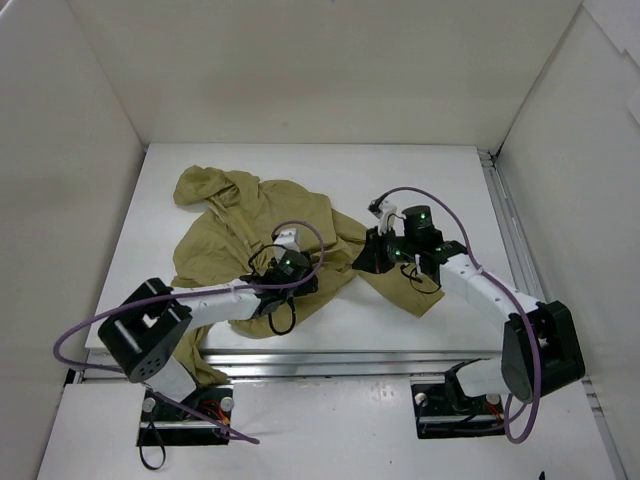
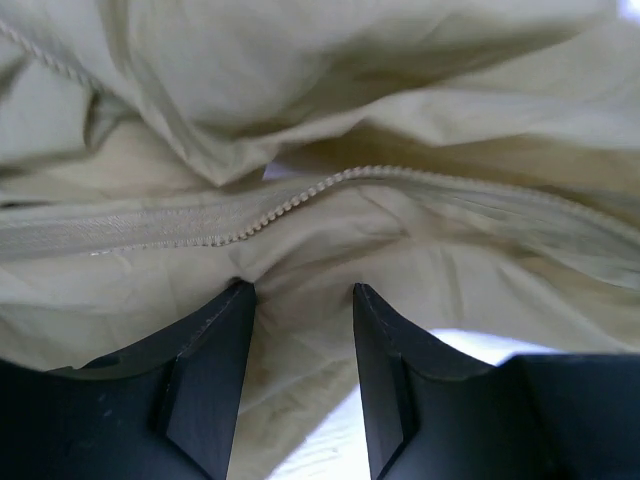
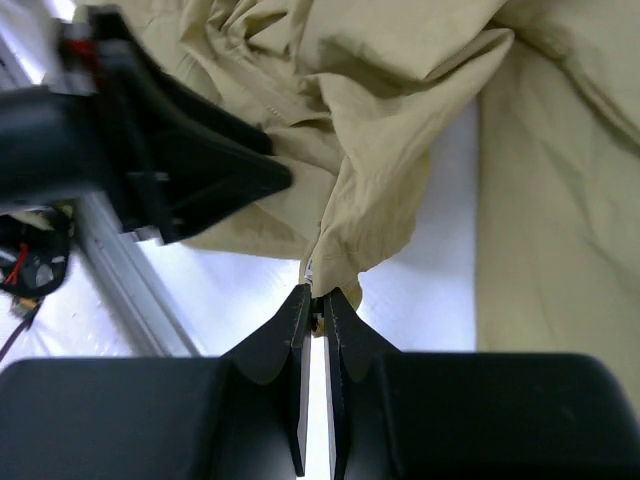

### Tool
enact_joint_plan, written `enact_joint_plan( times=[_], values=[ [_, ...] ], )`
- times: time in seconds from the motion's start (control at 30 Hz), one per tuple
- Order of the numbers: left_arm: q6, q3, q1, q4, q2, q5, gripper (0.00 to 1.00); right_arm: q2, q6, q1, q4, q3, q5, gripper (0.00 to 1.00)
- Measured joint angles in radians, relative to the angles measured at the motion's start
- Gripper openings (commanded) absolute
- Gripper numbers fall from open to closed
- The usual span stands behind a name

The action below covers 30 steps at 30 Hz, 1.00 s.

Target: Zip up the jacket

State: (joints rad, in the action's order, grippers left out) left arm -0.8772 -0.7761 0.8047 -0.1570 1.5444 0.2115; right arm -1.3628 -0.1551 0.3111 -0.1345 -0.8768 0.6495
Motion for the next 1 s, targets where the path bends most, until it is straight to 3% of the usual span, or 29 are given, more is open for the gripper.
enact_joint_plan(
  times=[0.37,0.73,1.0],
  values=[
    [-0.033,0.033,0.020,-0.100,0.097,-0.002,0.40,0.070,-0.041,-0.016,0.028,0.064,0.106,0.00],
    [0.071,0.162,0.020,-0.236,-0.231,-0.047,0.41,0.070,-0.073,-0.047,0.071,0.084,0.187,0.00],
    [0.243,0.182,0.005,-0.402,-0.249,-0.229,0.42,0.070,-0.082,-0.051,0.098,0.084,0.233,0.00]
  ],
)
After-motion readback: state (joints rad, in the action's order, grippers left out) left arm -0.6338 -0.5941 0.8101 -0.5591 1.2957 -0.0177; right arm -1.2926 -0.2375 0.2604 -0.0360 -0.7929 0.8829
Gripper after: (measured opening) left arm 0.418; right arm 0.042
